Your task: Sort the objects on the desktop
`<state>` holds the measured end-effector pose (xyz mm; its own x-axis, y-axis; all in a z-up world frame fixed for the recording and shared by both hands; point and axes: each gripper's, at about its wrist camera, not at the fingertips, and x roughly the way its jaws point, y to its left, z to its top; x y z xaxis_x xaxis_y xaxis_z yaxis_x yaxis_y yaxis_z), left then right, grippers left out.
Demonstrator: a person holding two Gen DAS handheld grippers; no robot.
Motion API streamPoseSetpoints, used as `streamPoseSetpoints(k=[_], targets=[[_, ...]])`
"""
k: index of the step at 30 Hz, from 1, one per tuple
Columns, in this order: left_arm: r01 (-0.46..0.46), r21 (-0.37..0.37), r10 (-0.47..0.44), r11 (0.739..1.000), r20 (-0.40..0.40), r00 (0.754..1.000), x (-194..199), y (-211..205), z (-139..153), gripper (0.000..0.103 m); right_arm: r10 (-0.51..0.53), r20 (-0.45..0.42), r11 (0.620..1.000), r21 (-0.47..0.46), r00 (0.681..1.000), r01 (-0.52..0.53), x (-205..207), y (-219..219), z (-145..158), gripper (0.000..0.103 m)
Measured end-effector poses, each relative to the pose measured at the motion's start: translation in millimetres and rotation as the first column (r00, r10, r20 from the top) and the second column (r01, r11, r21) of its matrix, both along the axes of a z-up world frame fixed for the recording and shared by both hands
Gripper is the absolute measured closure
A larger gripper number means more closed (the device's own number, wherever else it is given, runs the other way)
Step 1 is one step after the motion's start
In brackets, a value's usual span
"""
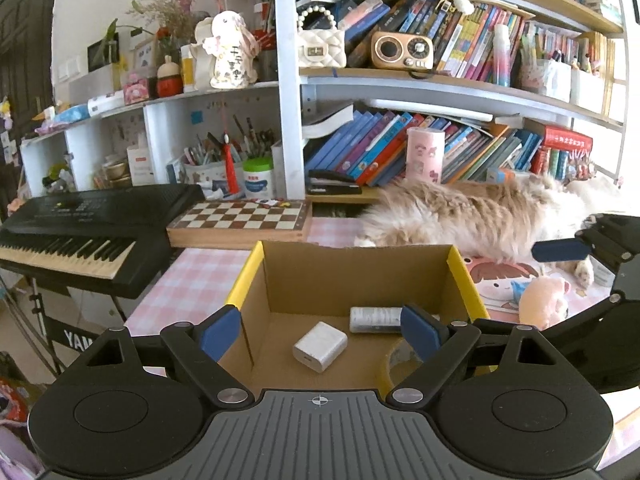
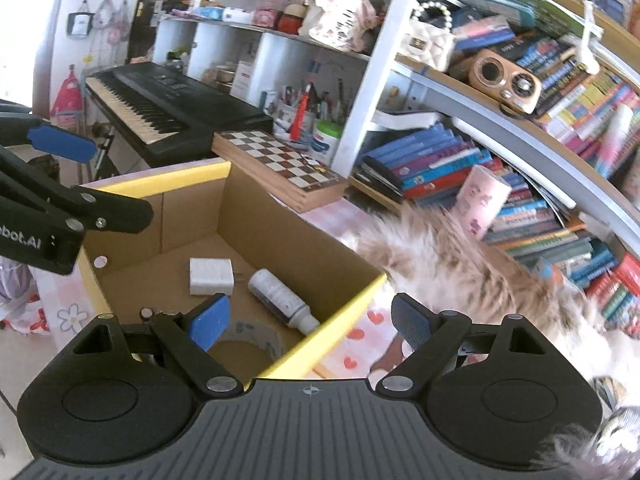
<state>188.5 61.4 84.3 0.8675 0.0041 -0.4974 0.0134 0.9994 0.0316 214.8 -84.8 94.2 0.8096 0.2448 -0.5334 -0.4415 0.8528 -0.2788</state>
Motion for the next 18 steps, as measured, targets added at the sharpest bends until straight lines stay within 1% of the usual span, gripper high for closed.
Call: streamPoseSetpoints(k=[11,18], targets=[[-0.015,-0.014,0.015,1.0,-0.003,1.0,-35,9,-2,0.013,-0.141,-0.01,0.987,0.072,0.99,0.142,-37,-13,-5,0.016],[-0.038,-0.02,0.038,0.999,-0.031,0.999,-65,22,-8,0.013,-0.212,-0.066,0.969,0.115,0.975,0.219,-68,-13,-17,0.016]])
